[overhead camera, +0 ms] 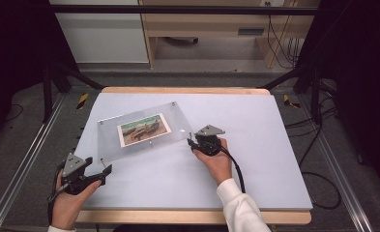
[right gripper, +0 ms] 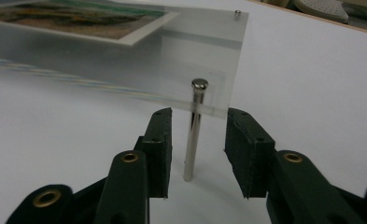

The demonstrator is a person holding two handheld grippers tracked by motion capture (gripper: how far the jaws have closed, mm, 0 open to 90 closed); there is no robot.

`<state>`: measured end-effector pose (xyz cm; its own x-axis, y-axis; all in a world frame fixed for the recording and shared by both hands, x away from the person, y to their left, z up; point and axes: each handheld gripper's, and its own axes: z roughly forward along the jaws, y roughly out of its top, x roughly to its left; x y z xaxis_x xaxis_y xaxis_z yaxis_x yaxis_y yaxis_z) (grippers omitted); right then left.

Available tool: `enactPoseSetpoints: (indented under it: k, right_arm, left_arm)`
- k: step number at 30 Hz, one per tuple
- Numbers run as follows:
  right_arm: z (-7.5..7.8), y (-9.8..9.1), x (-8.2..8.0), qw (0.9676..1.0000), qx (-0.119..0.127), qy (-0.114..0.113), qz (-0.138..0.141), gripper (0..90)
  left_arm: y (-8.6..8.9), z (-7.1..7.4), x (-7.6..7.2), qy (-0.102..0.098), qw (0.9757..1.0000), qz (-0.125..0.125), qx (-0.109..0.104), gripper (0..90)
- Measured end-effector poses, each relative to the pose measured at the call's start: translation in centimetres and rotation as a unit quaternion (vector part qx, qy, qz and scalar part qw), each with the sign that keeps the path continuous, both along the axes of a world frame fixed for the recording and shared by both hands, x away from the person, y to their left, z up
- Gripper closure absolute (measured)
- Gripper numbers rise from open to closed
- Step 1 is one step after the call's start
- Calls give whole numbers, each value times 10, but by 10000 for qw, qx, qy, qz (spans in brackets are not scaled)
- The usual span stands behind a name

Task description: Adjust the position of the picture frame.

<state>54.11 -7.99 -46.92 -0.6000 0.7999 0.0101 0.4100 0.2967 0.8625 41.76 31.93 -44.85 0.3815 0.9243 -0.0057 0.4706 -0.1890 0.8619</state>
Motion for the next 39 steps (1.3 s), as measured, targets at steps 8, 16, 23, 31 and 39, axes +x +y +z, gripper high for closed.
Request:
enactPoseSetpoints:
  k: [8, 16, 23, 31, 39]
  right_arm:
    - [-5, 6, 12, 9996, 204, 176, -86, 731]
    - [-4, 4, 12, 9974, 610, 358, -131, 824]
    - [-3, 4, 13, 9972, 625, 393, -150, 833]
    - [-1, 2, 15, 9953, 785, 540, -163, 828]
    - [3, 2, 16, 9946, 849, 566, -169, 827]
  left_arm:
    - [-1, -2, 0, 48, 10000, -2, 36, 218]
    - [-3, -8, 2, 273, 9994, 52, 186, 287]
    - [-2, -13, 6, 415, 9990, 48, 185, 501]
    - [-2, -16, 17, 272, 9994, 181, 111, 645]
    - [4, -16, 21, 192, 9983, 167, -526, 804]
